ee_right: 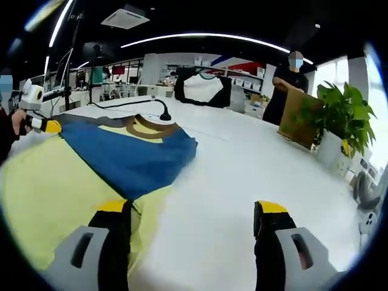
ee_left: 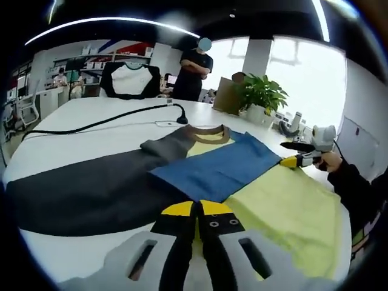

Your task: Fold the garment on the visible template until the final outline fits inside the template.

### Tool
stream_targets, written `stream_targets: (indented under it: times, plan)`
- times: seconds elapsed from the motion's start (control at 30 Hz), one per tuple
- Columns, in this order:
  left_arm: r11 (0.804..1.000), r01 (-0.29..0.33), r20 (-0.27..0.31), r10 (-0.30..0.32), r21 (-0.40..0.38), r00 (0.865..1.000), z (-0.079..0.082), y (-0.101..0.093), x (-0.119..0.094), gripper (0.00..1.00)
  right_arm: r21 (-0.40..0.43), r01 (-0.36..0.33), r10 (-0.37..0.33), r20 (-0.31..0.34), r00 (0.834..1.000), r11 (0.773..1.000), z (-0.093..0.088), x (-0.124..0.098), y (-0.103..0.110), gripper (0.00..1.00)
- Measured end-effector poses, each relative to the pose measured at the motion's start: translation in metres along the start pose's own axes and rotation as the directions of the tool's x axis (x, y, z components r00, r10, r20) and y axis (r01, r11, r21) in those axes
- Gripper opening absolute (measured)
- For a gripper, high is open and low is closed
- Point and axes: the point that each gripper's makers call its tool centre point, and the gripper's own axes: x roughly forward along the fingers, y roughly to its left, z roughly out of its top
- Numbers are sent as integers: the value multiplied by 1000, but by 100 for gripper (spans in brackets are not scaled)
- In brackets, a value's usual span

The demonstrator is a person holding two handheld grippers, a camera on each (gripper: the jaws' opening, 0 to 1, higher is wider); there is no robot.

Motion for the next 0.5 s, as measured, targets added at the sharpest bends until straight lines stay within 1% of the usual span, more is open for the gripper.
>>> stream_targets:
  times: [0.07,0.13,0.2,0.23,0.27,0.3,0.37,0.5]
  plan:
    - [1000,-11,21,11,22,1000,5,-1,-3,12,52,-32,30,41,999,998,8,-3,5,87]
    - [999,-12,24,12,31,1000,8,-4,-6,16,50,-31,28,57,998,998,14,-8,4,88]
    - [999,-16,33,15,45,999,11,-6,-9,22,40,-33,30,78,996,999,20,-13,5,90]
    - [998,-21,49,19,53,999,15,-7,-12,27,42,-35,31,93,995,999,24,-15,5,91]
    - [998,-24,62,20,58,998,17,-7,-13,33,51,-32,26,125,992,998,30,-18,4,92]
    - [998,-27,73,22,61,997,20,-7,-14,38,63,-28,18,151,988,998,35,-21,3,93]
    - [996,-35,101,27,77,995,26,-8,-18,47,64,-27,16,158,987,998,38,-27,2,95]
    - [993,-43,136,28,106,990,36,-12,-25,52,49,-19,10,172,985,999,41,-35,1,99]
